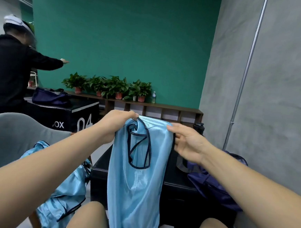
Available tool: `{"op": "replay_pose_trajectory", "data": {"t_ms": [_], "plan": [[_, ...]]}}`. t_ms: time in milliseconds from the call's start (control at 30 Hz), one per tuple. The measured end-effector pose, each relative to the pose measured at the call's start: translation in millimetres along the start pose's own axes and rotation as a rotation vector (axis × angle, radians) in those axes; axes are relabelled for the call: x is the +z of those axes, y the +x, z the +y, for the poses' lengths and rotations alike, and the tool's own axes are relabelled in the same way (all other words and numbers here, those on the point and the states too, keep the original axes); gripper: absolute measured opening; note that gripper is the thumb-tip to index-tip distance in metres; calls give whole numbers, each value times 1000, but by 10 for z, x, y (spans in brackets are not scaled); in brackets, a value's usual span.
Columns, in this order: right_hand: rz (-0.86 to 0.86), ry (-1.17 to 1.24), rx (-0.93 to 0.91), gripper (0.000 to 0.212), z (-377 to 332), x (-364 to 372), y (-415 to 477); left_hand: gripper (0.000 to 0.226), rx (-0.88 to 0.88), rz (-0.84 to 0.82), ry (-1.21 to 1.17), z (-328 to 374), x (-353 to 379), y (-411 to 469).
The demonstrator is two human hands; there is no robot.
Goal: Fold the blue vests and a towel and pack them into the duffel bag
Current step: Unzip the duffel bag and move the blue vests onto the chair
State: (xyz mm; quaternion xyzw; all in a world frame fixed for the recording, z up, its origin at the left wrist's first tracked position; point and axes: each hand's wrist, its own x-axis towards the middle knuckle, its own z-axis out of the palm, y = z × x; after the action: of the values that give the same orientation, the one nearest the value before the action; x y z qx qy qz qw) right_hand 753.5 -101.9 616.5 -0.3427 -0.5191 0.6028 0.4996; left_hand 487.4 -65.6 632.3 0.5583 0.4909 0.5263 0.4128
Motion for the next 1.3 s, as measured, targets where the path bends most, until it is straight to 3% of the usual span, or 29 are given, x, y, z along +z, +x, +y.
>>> {"op": "replay_pose_trajectory", "data": {"t_ms": [100,267,467,600,800,1000,1300], "plan": [[29,27,-74,26,-226,-103,13,17,31,-23,6,-22,-91,27],[125,-30,-146,43,-562,-309,33,15,63,-28,-41,30,-405,55],[265,-82,-219,35,-921,-626,-20,19,131,75,-158,112,-830,136],[343,-115,-298,30,-1086,-766,-55,35,169,88,-193,171,-1049,184],[349,-152,-350,43,-1276,-821,-47,55,247,96,-272,369,-1138,173],[411,-215,-370,44,-1312,-778,142,45,264,174,-279,445,-1060,294],[479,-365,-285,45,-838,-1025,1052,45,167,234,-154,-2,-846,1047]]}}
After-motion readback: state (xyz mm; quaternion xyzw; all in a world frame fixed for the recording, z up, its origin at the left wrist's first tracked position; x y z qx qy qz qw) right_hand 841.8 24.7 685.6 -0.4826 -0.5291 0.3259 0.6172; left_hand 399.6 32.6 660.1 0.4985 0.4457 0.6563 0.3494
